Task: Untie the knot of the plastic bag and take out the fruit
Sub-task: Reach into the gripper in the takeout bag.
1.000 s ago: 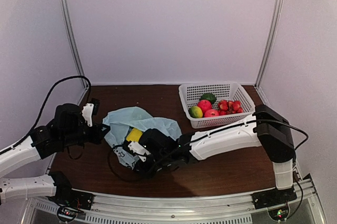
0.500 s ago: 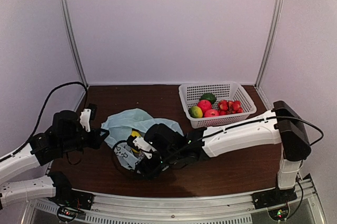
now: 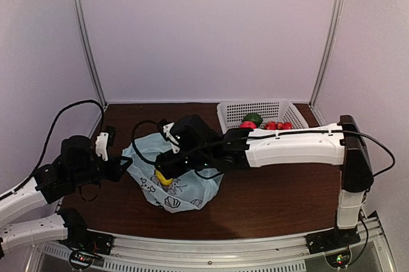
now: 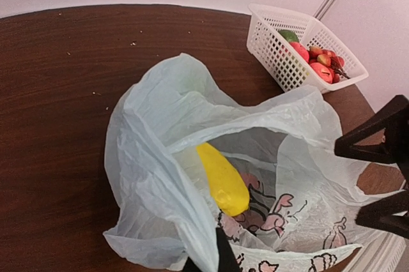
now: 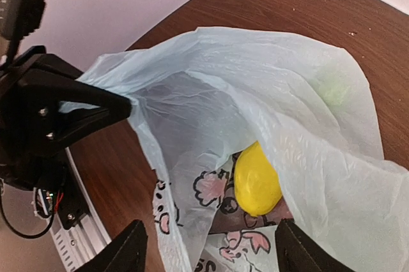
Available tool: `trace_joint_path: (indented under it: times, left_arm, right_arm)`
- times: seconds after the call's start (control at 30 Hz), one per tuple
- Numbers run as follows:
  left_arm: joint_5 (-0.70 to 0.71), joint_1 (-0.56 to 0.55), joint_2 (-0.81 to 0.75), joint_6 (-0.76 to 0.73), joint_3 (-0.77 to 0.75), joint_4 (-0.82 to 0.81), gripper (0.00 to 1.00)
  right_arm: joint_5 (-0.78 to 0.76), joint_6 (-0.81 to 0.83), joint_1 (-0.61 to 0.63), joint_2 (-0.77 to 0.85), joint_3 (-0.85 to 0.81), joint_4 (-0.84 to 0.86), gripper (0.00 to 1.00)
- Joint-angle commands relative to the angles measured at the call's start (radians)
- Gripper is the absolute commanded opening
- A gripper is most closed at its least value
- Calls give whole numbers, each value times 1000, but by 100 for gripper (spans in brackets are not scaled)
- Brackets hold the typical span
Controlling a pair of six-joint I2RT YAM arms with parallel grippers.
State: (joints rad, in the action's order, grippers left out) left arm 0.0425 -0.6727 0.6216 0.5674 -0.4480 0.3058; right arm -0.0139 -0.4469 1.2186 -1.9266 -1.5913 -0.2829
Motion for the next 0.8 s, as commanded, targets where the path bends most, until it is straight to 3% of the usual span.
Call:
trace_joint_path:
  times: [0.0, 0.2, 0.77]
  left_arm:
    - [-3, 7, -26, -15, 6, -34, 0]
    - [4, 7, -50, -14, 3, -13, 0]
    - [3, 7, -54, 0, -1, -8, 0]
  right_arm:
    - [-86, -29, -15, -141, -133, -101, 67]
    - [-136, -9, -26, -287, -269, -167, 65]
    - [-118, 1, -69, -478, -372, -140, 68]
